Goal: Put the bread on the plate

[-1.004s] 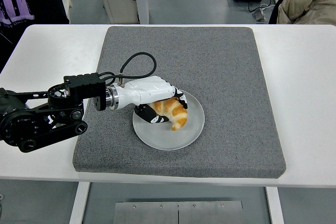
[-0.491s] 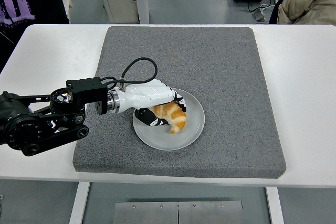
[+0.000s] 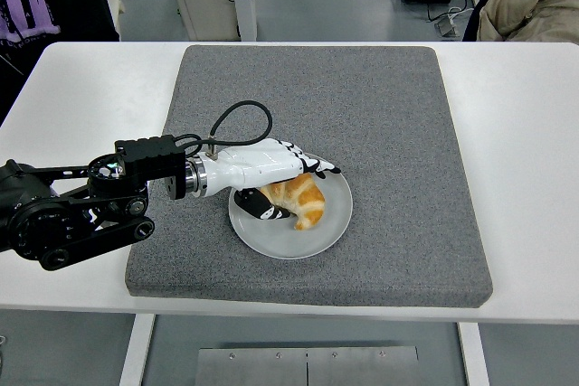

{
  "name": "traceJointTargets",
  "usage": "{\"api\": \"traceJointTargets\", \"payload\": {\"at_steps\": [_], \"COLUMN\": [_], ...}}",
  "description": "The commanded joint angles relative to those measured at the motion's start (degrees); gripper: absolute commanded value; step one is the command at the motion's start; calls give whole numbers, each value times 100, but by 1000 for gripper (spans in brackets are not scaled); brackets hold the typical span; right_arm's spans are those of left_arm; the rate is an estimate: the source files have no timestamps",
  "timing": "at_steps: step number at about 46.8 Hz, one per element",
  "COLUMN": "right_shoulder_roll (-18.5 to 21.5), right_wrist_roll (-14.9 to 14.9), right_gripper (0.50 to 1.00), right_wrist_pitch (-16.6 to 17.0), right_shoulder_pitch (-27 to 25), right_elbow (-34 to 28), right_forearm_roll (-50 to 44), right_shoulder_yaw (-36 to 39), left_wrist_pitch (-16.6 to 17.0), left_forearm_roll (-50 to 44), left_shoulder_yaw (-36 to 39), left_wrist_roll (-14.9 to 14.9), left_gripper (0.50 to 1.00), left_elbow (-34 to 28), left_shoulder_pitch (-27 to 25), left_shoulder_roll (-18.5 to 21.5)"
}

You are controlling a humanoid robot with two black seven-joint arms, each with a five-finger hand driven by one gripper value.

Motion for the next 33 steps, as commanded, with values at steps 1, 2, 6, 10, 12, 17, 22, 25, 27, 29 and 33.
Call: {"api": "traceJointTargets", "payload": {"at_steps": [1,2,6,10,12,17,22,25,27,29,33], "right_shoulder_roll": [0,0,0,0,0,0,0,0,0,0,0], "right_wrist_roll": [0,0,0,0,0,0,0,0,0,0,0], "right_gripper": [1000,1000,1000,1000,1000,1000,1000,1000,1000,1000,1000], "right_wrist_pitch": [-8,0,-8,0,0,0,0,0,0,-8,0], "right_shoulder_pitch": [0,0,0,0,0,0,0,0,0,0,0], "right_elbow": [0,0,0,0,0,0,0,0,0,0,0], "right_forearm_roll": [0,0,0,0,0,0,0,0,0,0,0], "right_shoulder_yaw": [0,0,0,0,0,0,0,0,0,0,0], "left_wrist_pitch": [-9,-9,-44,-88,-141,-255,-334,-579,-799,-958,-1002], "left_forearm_roll": [-1,-1,-10,-36,-141,-598,-1072,-1467,-1783,-2082,-2435], "left_shoulder_yaw": [1,1,-8,-43,-69,-209,-631,-973,-1228,-1483,-1721], "left_wrist_roll": [-72,-72,-72,-72,-72,-81,-81,-81,-72,-72,-55], "left_gripper": [961,963,966,968,968,969,972,977,980,983,983], "left_elbow": [-11,-20,-46,-73,-82,-134,-301,-442,-460,-460,-451], "left_shoulder_pitch": [-14,-23,-31,-40,-40,-84,-181,-190,-190,-181,-163], "left_shoulder_roll": [18,27,44,70,79,88,255,360,404,422,448]}}
